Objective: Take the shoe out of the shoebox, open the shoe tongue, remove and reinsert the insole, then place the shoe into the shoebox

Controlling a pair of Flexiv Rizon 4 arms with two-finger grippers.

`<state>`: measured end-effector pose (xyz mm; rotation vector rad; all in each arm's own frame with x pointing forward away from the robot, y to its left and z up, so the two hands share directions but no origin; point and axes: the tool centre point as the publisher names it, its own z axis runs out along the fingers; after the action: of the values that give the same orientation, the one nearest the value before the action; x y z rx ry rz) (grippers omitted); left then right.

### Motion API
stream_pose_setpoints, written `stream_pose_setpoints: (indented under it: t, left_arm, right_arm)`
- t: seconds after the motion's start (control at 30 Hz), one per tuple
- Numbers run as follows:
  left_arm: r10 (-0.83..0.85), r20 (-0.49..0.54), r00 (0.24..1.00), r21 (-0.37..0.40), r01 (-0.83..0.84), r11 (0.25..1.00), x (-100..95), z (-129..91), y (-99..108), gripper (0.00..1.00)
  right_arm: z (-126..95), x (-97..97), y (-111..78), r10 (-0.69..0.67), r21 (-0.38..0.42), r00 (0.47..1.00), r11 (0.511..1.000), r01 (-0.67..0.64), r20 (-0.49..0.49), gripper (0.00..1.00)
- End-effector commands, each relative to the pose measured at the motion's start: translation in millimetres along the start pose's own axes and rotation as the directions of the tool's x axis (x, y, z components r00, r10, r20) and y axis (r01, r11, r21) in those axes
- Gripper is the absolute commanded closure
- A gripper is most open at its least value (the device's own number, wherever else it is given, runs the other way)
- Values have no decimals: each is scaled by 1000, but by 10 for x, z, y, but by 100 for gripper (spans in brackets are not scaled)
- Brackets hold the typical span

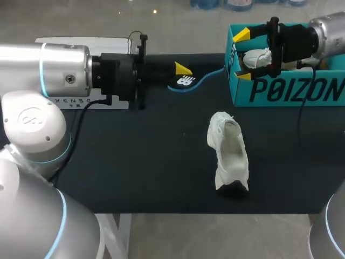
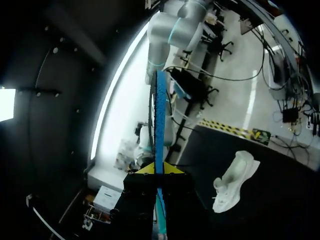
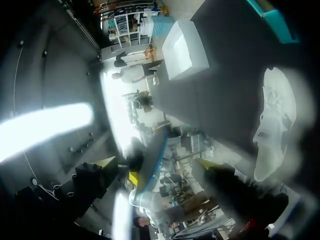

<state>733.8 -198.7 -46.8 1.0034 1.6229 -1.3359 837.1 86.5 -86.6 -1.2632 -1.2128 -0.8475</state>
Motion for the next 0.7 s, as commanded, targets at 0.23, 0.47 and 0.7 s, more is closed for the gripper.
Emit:
stream_pose_setpoints:
  t: [0.23,0.47,0.7]
  left_arm:
    - [42,-58,997,-38,-45,998,-96,583,232,100]
    - [55,-66,996,-38,-58,998,-19,917,323,100]
    - [73,-70,995,-62,-77,995,-18,1018,353,100]
  right_arm:
    - [10,-1,11,0,0,1000,1000,0,0,0]
    - [10,-1,11,0,0,1000,1000,0,0,0]
    - [10,-1,11,0,0,1000,1000,0,0,0]
